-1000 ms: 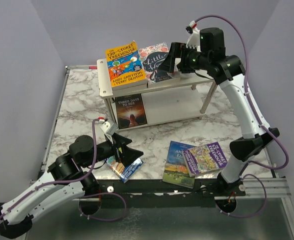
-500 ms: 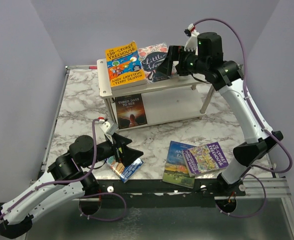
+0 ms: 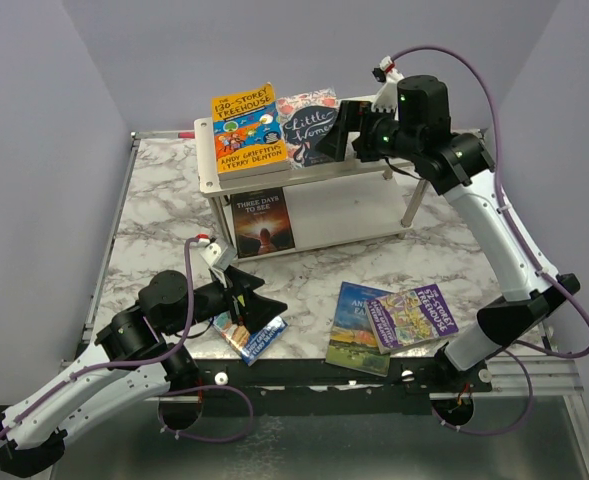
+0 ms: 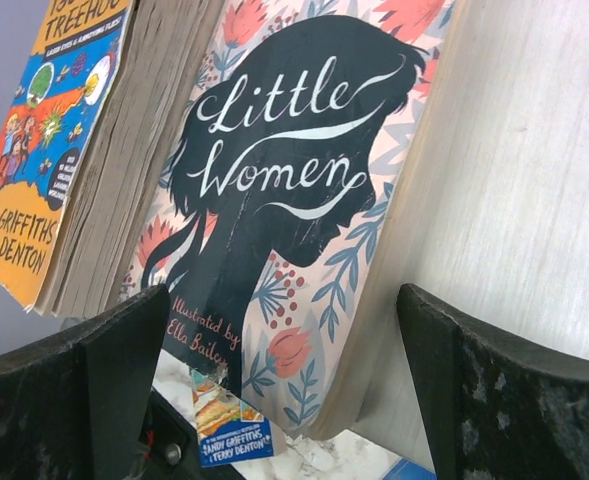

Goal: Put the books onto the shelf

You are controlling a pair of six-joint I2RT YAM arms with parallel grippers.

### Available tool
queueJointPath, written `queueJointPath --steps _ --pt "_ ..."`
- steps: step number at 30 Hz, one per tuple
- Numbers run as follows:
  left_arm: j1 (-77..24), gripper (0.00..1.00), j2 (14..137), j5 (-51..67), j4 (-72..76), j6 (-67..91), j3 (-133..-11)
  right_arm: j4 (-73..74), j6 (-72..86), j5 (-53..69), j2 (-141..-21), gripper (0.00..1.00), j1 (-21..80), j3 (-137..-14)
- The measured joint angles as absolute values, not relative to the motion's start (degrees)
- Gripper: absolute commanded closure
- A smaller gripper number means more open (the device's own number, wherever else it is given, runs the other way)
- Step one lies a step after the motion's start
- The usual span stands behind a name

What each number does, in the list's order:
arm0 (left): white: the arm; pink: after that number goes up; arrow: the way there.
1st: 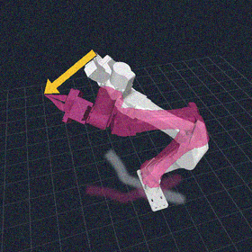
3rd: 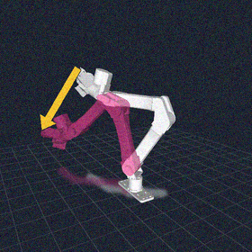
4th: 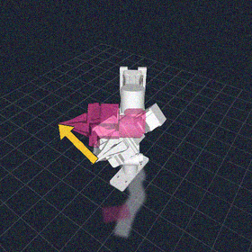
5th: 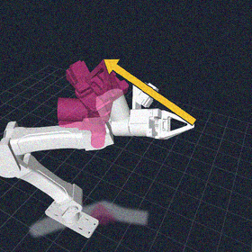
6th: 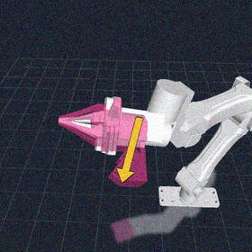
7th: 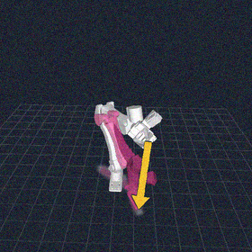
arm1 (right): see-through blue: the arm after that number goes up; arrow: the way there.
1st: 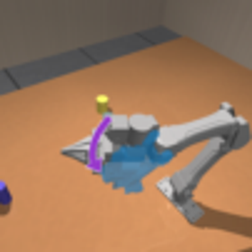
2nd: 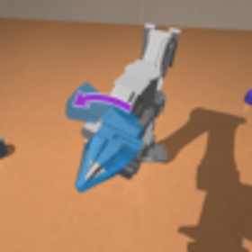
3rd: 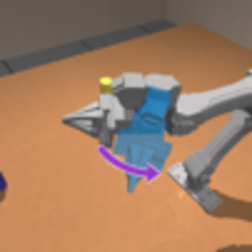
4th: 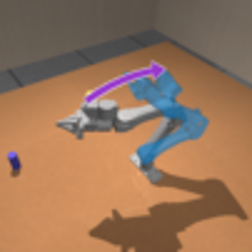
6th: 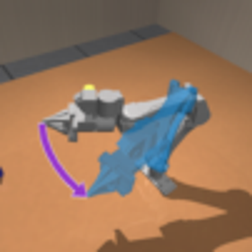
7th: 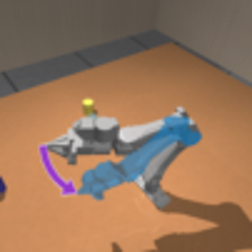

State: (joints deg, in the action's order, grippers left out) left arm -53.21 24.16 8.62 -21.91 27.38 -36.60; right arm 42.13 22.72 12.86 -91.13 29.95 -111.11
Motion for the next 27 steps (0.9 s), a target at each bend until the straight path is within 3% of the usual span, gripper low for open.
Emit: queueJointPath --steps 7,18,27 --pt "-53.2 0.01 24.1 8.5 -21.9 27.4 -36.6 45.2 22.2 4.7 -89.4 0.00 30.2 -111.2" --pt "-53.2 0.01 25.9 6.6 -22.0 29.3 -36.6 42.1 20.6 -0.4 -66.8 0.00 30.2 -88.3" --pt "-53.2 0.01 32.8 7.4 -21.6 30.0 -36.6 44.9 31.7 -4.9 -51.0 0.03 30.2 -63.5"
